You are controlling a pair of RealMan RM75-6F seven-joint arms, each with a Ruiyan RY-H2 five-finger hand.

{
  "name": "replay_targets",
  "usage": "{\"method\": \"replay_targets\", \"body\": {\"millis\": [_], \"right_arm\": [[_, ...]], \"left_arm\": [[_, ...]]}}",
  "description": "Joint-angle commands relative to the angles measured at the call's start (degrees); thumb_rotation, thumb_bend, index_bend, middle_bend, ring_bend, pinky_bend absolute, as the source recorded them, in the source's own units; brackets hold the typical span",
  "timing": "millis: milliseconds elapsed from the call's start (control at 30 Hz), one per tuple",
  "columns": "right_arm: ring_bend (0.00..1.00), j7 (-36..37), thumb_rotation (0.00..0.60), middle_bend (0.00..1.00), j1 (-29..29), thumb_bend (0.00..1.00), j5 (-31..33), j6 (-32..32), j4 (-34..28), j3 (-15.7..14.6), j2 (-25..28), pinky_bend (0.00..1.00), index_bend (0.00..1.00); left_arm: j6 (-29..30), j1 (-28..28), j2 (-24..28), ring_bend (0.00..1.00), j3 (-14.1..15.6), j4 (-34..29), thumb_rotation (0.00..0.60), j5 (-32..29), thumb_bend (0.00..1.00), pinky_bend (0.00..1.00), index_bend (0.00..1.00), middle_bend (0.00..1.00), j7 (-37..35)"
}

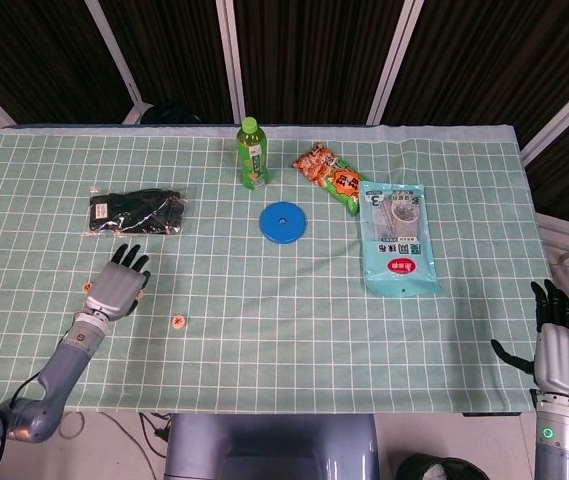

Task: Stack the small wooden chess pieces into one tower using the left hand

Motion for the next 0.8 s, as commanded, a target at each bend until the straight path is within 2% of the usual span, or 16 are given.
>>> {"method": "replay_targets", "body": {"millis": [33,367,800], "right_arm": [[0.02,-0.03,0.6,0.0,-0.01,0.25,-0.05,0.04,-0.05,-0.02,0.01,0.0,0.06],[0.02,0.15,0.6,0.0,-0.17,0.25,0.02,0.29,-0.53,0.13,0.34,0.0,0.06],[0.02,0.39,0.6,0.0,-0.19,0.25,0.29,0.25,-0.47,0.32,0.4,0.0,0.06]], "left_arm": [[1.01,-0.07,1.52,0.0,-0.17,-2.65,0.6,0.89,0.31,0.09,0.53,0.18,0.69],[2.28,-0.31,5.0,0.0,-0.13,-11.75,0.6,2.73,0.31,0.09,0.54,0.18,1.72],[1.51,-1.1,5.09,0.0,0.99,-15.65,0.6,3.15,0.31,0.09,0.54,0.18,4.13]]}}
